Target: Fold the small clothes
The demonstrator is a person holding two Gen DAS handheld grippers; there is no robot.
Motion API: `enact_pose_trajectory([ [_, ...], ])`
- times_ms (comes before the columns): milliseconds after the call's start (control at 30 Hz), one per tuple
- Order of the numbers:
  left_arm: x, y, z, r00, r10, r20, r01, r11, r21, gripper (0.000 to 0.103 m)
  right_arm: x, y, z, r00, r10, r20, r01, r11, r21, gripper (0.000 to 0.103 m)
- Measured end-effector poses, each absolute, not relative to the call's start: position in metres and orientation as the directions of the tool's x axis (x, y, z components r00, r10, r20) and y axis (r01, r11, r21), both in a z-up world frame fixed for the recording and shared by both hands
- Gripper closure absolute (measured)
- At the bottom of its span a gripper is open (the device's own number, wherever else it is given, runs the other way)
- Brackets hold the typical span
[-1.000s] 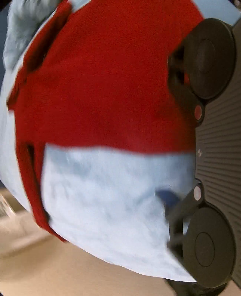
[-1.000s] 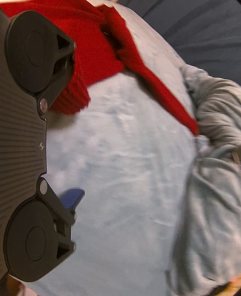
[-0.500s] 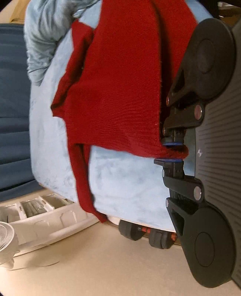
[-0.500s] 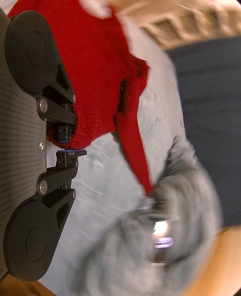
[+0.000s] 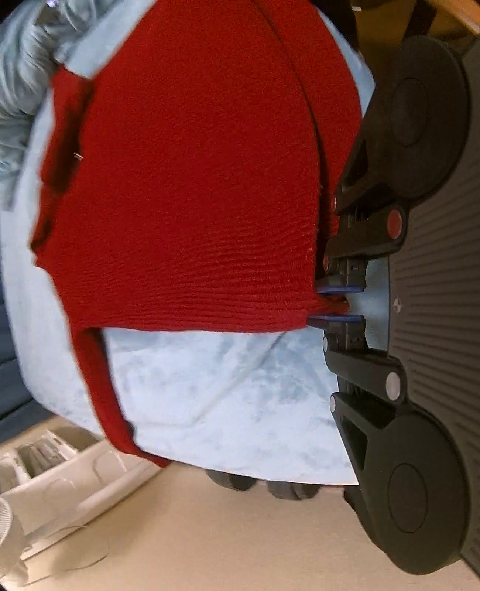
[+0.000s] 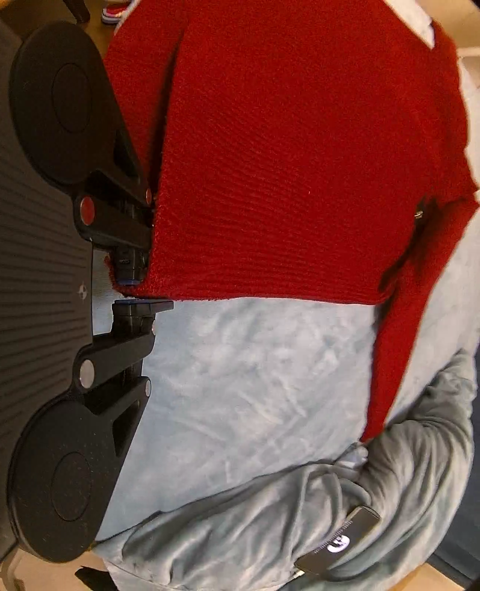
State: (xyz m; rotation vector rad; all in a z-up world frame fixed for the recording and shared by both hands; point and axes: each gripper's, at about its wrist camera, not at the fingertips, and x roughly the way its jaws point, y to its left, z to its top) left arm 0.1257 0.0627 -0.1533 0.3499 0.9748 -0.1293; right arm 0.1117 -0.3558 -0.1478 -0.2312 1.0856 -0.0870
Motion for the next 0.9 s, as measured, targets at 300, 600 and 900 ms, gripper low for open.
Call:
enact_pose_trajectory([
  [300,0.109,0.112,-0.146,0.564,-0.022,-0.825,0.125,0.991,0.058,0.01,0.105,-0.33,-0.146,0.328,-0.143,-0.934,-0.203,0.955,-0.217,0.085],
  [600,0.27,0.155,-0.082,0.719,-0.085,-0.689,-0.09,0.973,-0.214,0.0,0.174,-0.387,-0.079,0.643,-0.047,-0.764,0.207,0.972,0.114,0.04],
  [900,0.452,0.135,-0.136,0.64,-0.045,-0.767,-0.235,0.939,-0.252,0.0,0.364,-0.482,-0.147,0.671,-0.005,-0.741,0.565,0.651,0.507,0.017],
])
